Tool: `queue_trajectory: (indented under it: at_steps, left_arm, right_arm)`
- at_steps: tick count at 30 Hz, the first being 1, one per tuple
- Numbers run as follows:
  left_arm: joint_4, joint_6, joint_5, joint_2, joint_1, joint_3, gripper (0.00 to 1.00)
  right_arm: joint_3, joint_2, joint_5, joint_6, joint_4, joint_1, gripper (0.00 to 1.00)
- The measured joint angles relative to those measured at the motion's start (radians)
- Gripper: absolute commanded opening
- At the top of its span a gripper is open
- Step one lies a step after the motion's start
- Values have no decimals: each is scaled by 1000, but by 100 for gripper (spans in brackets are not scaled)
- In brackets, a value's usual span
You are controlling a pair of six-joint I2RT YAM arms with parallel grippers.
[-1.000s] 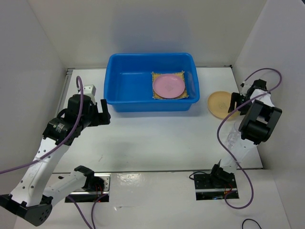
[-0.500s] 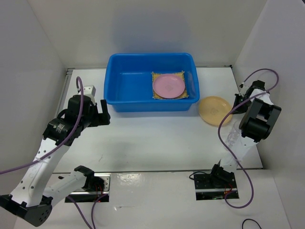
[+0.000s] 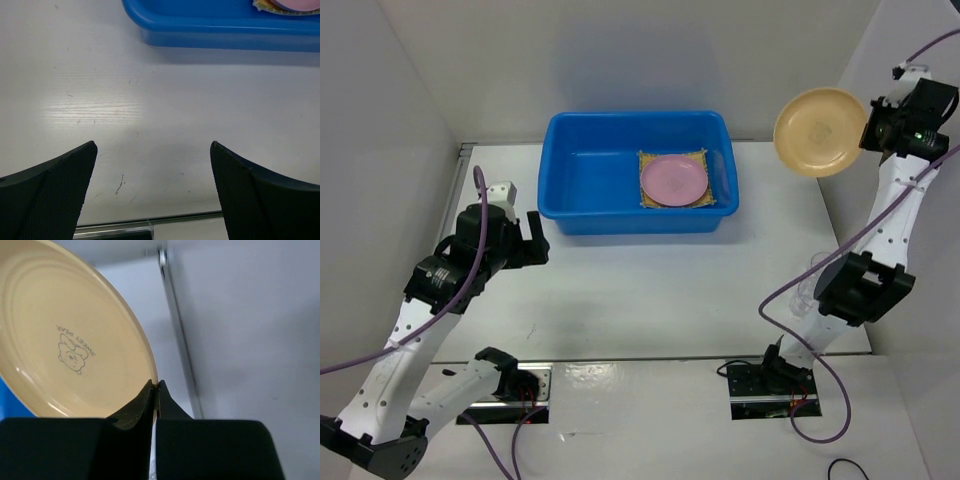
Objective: Place the mixed dishes into the plastic bin
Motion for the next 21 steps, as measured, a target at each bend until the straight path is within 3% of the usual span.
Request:
queue_trajectory:
  at_steps: [5,8,13,21]
  left_arm:
    - [0,0,0,-13,0,-9,100]
    - [1,0,0,-20,0,-9,100]
    - [1,0,-4,-22,0,-15,100]
    - [1,-3,-26,-16,0,-24,100]
  right_arm:
    - [57,-141,14,6,2,96,0]
    - [80,-170,-66,-7,-11,149,0]
    - [105,-148,-211,-44,-45,193,0]
    - [276,0,-163,-140,-76,437,0]
